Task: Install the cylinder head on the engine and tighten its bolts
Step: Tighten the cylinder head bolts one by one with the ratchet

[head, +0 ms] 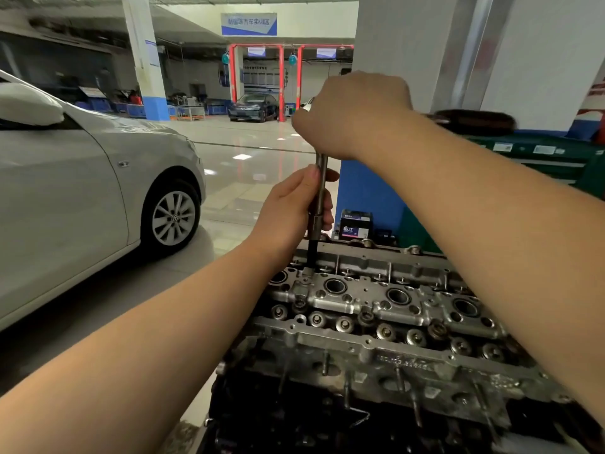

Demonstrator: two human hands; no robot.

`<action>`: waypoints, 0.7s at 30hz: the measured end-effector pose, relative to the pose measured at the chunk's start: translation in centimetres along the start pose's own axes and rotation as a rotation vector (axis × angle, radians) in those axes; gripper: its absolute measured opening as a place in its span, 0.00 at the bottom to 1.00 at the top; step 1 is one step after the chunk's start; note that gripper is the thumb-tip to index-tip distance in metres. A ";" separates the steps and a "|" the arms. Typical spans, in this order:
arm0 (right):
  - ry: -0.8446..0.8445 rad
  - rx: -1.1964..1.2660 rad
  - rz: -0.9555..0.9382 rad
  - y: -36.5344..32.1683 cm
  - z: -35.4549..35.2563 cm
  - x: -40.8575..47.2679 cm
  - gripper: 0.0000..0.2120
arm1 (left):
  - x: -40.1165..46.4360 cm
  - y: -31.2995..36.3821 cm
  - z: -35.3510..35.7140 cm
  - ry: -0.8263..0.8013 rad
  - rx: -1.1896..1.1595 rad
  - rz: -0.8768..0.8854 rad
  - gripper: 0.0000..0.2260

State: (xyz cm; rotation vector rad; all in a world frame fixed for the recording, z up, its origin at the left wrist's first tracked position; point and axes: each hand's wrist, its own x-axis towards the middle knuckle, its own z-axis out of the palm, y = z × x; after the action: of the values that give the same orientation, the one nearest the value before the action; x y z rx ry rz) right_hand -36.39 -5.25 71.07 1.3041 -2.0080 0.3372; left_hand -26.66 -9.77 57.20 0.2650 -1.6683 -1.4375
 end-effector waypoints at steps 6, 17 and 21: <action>0.014 0.334 -0.119 0.3 1.5 -0.1 0.28 | 0.7 0.0 1.3 0.032 -0.194 -0.155 0.28; -0.043 0.665 -0.101 -0.4 1.1 0.2 0.27 | 1.1 -0.4 1.8 0.081 -0.199 -0.148 0.28; 0.001 -0.006 -0.008 0.1 0.1 -0.2 0.23 | 0.5 -0.9 2.2 0.175 -0.064 -0.042 0.26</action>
State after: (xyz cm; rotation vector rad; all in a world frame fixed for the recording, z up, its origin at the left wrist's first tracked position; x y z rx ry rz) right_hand -36.40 -5.08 70.87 1.3073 -2.0014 0.3275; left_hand -28.92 -8.86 56.82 0.3813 -1.4805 -1.4527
